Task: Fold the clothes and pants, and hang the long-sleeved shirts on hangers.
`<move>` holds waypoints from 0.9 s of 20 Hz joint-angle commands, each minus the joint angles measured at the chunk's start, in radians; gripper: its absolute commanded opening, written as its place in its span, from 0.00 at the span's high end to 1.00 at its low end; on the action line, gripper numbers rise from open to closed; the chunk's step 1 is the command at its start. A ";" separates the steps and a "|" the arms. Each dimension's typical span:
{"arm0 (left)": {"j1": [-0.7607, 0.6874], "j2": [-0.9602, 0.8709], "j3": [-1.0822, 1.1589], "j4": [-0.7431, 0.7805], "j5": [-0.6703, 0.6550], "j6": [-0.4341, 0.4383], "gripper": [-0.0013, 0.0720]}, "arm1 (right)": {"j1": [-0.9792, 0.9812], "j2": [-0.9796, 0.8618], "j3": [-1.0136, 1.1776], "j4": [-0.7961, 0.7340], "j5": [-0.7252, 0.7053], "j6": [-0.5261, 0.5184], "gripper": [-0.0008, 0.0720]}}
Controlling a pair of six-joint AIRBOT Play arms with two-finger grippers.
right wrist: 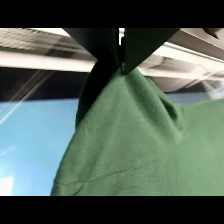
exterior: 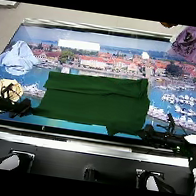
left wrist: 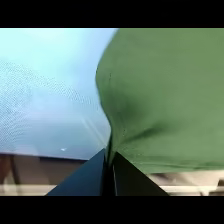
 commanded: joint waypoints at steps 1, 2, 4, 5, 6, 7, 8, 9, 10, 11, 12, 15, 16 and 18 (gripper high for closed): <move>0.000 0.146 0.017 0.101 -0.039 -0.124 0.96 | 0.000 0.166 0.016 -0.105 0.117 0.097 0.95; 0.000 0.183 0.017 0.129 -0.059 -0.143 0.96 | 0.000 0.224 0.016 -0.133 0.155 0.126 0.95; -0.001 0.242 0.017 0.138 -0.059 -0.140 0.96 | 0.000 0.331 0.016 -0.174 0.213 0.190 0.95; -0.001 0.258 0.017 0.139 -0.043 -0.140 0.96 | 0.000 0.364 0.016 -0.187 0.220 0.208 0.95; -0.001 0.261 0.017 0.138 -0.025 -0.141 0.96 | 0.000 0.373 0.023 -0.195 0.223 0.204 0.95; -0.003 0.258 0.017 0.138 0.000 -0.141 0.96 | 0.000 0.367 0.036 -0.198 0.217 0.203 0.95; -0.007 0.256 0.017 0.138 0.032 -0.141 0.96 | 0.000 0.350 0.059 -0.198 0.200 0.192 0.95; -0.009 0.254 0.019 0.136 0.071 -0.141 0.96 | 0.000 0.324 0.089 -0.198 0.180 0.177 0.95; -0.009 0.249 0.022 0.130 0.111 -0.142 0.96 | 0.000 0.286 0.128 -0.198 0.155 0.162 0.95; -0.009 0.237 0.030 0.126 0.140 -0.141 0.96 | 0.000 0.245 0.166 -0.198 0.130 0.150 0.95; -0.011 0.219 0.043 0.123 0.162 -0.140 0.96 | 0.000 0.192 0.209 -0.197 0.100 0.132 0.95; -0.051 0.122 0.107 0.122 0.222 -0.121 0.96 | 0.000 0.020 0.306 -0.151 0.017 0.074 0.95; -0.075 0.084 0.132 0.123 0.243 -0.112 0.96 | 0.000 -0.044 0.332 -0.122 0.007 0.046 0.95; -0.129 -0.011 0.192 0.123 0.278 -0.094 0.96 | 0.000 -0.155 0.378 -0.084 -0.016 0.003 0.95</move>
